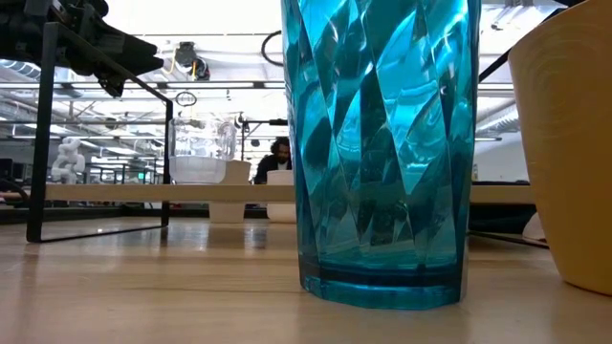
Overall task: Stack small to large cups/mugs on shelf
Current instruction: Put the white mug on the shelf
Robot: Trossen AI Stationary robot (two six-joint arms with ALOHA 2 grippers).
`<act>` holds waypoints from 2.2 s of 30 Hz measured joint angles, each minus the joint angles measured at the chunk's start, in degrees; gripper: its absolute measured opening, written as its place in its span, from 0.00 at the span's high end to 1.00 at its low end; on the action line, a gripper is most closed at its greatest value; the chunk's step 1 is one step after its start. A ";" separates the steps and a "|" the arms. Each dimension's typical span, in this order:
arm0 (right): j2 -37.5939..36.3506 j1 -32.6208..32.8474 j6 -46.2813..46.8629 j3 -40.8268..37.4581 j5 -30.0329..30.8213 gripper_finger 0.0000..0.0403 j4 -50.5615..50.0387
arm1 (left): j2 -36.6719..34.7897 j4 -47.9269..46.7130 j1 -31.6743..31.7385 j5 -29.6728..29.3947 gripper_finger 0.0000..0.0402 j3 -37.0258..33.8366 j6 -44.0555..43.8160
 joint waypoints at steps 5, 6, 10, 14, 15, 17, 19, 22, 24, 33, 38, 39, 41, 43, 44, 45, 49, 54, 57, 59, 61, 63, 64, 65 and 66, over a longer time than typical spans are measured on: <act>0.26 -0.35 0.44 0.00 -0.15 0.48 0.18 | -0.01 -0.02 0.00 0.00 0.64 0.00 -0.05; 0.26 -0.35 0.48 0.00 -0.15 0.48 0.35 | -0.02 -0.02 0.00 0.00 0.64 0.00 -0.13; 0.24 -0.36 1.40 0.00 -0.28 0.48 0.43 | -0.02 -0.04 0.00 0.01 0.64 0.00 -0.24; 0.22 -0.33 1.72 -1.41 -0.46 0.48 1.62 | -0.02 -0.37 0.00 0.00 0.64 0.00 -0.57; 0.22 -0.33 1.84 -1.93 -0.48 0.48 1.90 | 0.00 -0.45 0.00 0.02 0.64 0.00 -0.77; 0.24 -0.33 2.37 -2.76 -0.99 0.48 2.50 | -0.02 -0.46 0.00 0.02 0.64 0.00 -1.02; 0.24 -0.35 2.58 -3.39 -1.81 0.48 3.64 | -0.02 -0.46 0.00 0.02 0.64 0.00 -1.03; 0.24 -0.35 2.84 -3.69 -1.86 0.48 4.47 | 0.00 -0.46 0.00 0.00 0.64 0.00 -1.03; 0.24 -0.44 3.01 -3.69 -1.88 0.48 6.57 | -0.02 -0.46 0.00 0.02 0.64 0.00 -1.03; 0.37 -0.96 3.23 -3.69 -1.92 0.48 8.19 | -0.01 -0.47 -0.04 0.54 0.64 0.00 -1.45; 2.82 -0.96 4.17 -3.67 -4.80 0.48 9.52 | -0.02 -0.85 -0.02 0.55 0.64 0.00 -1.44; 3.55 -0.96 4.20 -3.63 -5.46 0.48 10.08 | -0.02 -1.14 -0.02 0.57 0.64 0.00 -1.44; 4.70 -0.94 4.08 -3.61 -6.19 0.48 9.80 | -0.02 -1.53 -0.04 0.68 0.64 0.00 -1.50; 5.36 -0.92 4.30 -3.65 -6.16 0.48 10.05 | 0.00 -2.12 -0.04 0.66 0.64 0.00 -1.66; 5.46 -0.96 4.30 -3.65 -6.13 0.48 10.41 | 0.00 -2.28 -0.04 0.66 0.64 0.00 -1.68; 5.46 -0.96 4.30 -3.65 -6.11 0.48 10.59 | -0.01 -2.33 -0.04 0.66 0.64 0.00 -1.68; 5.35 -1.15 4.30 -3.65 -5.99 0.48 12.75 | 0.00 -2.62 -0.04 0.60 0.64 0.00 -1.49; 5.35 -1.44 4.28 -3.65 -5.99 0.48 13.58 | -0.02 -2.64 -0.04 0.50 0.64 0.00 -1.64; 5.35 -1.46 4.20 -3.65 -5.97 0.49 13.51 | -0.02 -2.89 -0.04 0.45 0.64 0.00 -1.66; 5.35 -1.46 4.12 -3.65 -5.97 0.50 13.66 | -0.02 -2.90 -0.04 0.44 0.64 0.00 -1.50; 5.35 -1.46 4.09 -3.65 -5.97 0.53 13.65 | -0.02 -2.91 -0.04 0.37 0.64 0.00 -1.49; 5.35 -1.46 4.09 -3.65 -5.97 0.58 13.65 | -0.02 -2.91 -0.04 0.37 0.64 0.00 -1.47; 5.35 -1.46 4.09 -3.65 -5.97 0.61 13.65 | -0.01 -2.91 -0.04 0.37 0.64 0.00 -1.47; 5.35 -1.46 4.09 -3.65 -5.97 0.64 13.64 | -0.02 -2.91 -0.04 0.37 0.64 0.00 -1.46; 5.35 -1.46 4.09 -3.65 -5.97 0.67 13.61 | -0.02 -2.93 -0.04 0.37 0.64 0.00 -1.46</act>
